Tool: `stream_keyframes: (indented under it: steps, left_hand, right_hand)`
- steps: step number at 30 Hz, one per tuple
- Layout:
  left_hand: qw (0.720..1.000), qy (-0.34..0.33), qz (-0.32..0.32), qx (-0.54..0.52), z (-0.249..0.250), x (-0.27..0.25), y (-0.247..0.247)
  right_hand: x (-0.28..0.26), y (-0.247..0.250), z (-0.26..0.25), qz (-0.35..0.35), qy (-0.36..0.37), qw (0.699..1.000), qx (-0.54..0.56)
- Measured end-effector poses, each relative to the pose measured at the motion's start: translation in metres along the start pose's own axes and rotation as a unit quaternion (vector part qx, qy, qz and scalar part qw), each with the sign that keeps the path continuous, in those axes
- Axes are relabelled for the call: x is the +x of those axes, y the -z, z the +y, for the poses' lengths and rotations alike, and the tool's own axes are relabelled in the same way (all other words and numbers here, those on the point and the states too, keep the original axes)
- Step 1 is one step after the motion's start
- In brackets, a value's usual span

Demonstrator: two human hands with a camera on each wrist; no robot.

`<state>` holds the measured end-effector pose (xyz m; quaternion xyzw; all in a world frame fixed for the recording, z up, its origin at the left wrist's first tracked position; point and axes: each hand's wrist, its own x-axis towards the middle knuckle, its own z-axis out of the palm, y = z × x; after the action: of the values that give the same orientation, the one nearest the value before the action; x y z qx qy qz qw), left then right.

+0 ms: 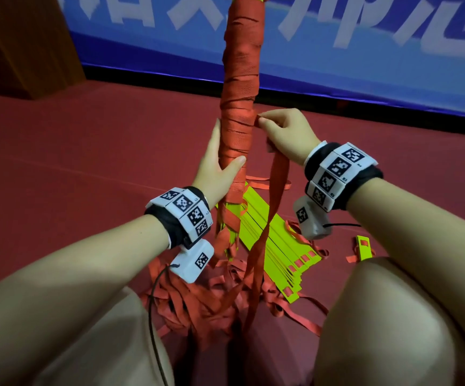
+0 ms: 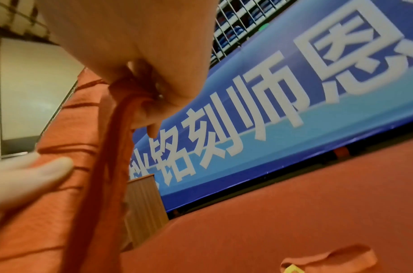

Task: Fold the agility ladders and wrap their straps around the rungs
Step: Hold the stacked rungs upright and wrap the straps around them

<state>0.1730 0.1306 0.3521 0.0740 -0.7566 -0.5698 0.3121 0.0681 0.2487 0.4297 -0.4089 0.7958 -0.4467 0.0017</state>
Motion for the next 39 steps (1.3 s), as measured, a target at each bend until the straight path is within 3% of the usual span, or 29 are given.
stream_keyframes:
  steps: [5, 9, 16, 19, 22, 24, 26, 28, 30, 39]
  left_hand:
    - [0.999, -0.012, -0.005, 0.035, -0.005, 0.004, 0.007]
    - [0.998, -0.018, -0.014, 0.052, -0.009, 0.005, 0.008]
    - [0.986, -0.035, -0.006, 0.163, -0.013, -0.002, 0.004]
    - [0.968, -0.067, 0.004, 0.241, -0.004, -0.008, 0.002]
    - [0.967, -0.107, -0.013, 0.232, 0.0, -0.01, 0.002]
    - [0.981, -0.085, -0.035, 0.168, 0.003, -0.007, 0.001]
    - [0.997, -0.009, -0.067, 0.047, 0.005, -0.002, -0.002]
    - [0.988, 0.063, -0.129, -0.048, 0.003, -0.002, -0.005]
    - [0.98, 0.096, -0.166, -0.051, -0.003, -0.003, -0.007]
    - [0.993, 0.102, -0.045, -0.026, -0.008, -0.006, -0.015]
  right_hand:
    - [0.005, -0.007, -0.002, 0.018, -0.074, 0.992, 0.105]
    - [0.008, -0.01, -0.001, 0.078, -0.113, 0.972, 0.191]
    - [-0.005, -0.026, -0.005, 0.135, -0.002, 0.984, 0.118]
    - [-0.004, -0.03, -0.003, 0.19, -0.026, 0.97, 0.148]
    - [-0.002, -0.024, 0.0, 0.225, -0.048, 0.956, 0.18]
    - [-0.001, -0.017, 0.003, 0.215, -0.05, 0.953, 0.208]
    - [-0.001, -0.007, 0.005, 0.19, -0.039, 0.948, 0.252]
    - [-0.002, 0.003, 0.002, 0.153, -0.036, 0.946, 0.285]
    - [-0.005, 0.009, -0.002, 0.115, -0.046, 0.946, 0.301]
    - [0.004, 0.008, 0.002, 0.049, -0.193, 0.897, 0.394]
